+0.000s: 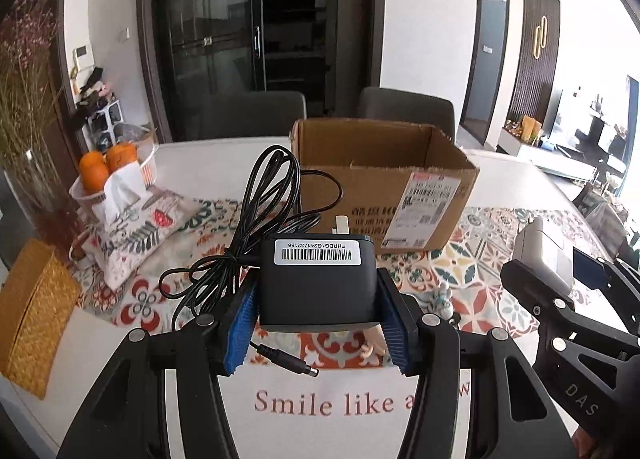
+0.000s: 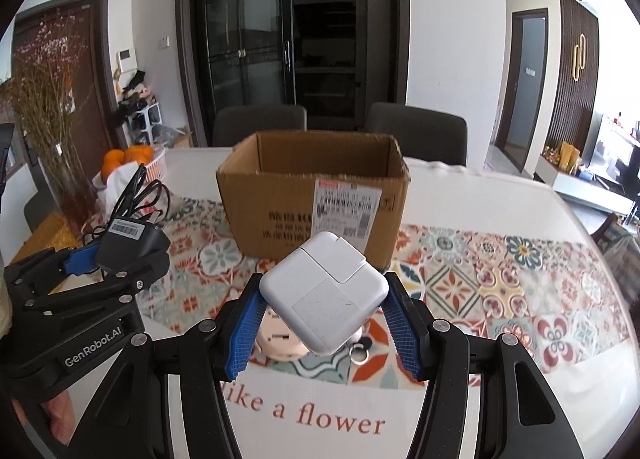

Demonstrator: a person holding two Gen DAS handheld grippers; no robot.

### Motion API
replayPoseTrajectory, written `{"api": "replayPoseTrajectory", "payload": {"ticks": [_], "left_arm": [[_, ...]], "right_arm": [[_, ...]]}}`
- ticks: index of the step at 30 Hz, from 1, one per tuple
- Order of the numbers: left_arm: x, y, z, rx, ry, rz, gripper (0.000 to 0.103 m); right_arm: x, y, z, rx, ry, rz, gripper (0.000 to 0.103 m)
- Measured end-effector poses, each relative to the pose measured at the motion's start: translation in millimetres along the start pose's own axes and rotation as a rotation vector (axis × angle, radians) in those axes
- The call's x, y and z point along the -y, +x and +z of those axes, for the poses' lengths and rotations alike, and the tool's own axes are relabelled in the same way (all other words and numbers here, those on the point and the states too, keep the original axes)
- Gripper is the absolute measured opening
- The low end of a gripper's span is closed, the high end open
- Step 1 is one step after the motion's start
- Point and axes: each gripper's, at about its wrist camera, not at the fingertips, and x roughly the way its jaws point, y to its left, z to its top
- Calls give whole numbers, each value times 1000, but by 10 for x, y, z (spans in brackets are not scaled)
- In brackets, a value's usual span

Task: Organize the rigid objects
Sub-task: 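Carry the white adapter and black power brick over the box with both grippers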

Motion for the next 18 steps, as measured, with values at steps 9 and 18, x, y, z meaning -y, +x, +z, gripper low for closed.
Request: {"api": "replayPoseTrajectory", "payload": {"ticks": [9, 18], "left_arm": [[19, 21, 316, 23, 56, -22, 55], [4, 72, 674, 69, 88, -36, 55]], "right_arm": [[-18, -55, 256, 53, 22, -47, 58], [31, -3, 578, 98, 20, -73, 58]]}}
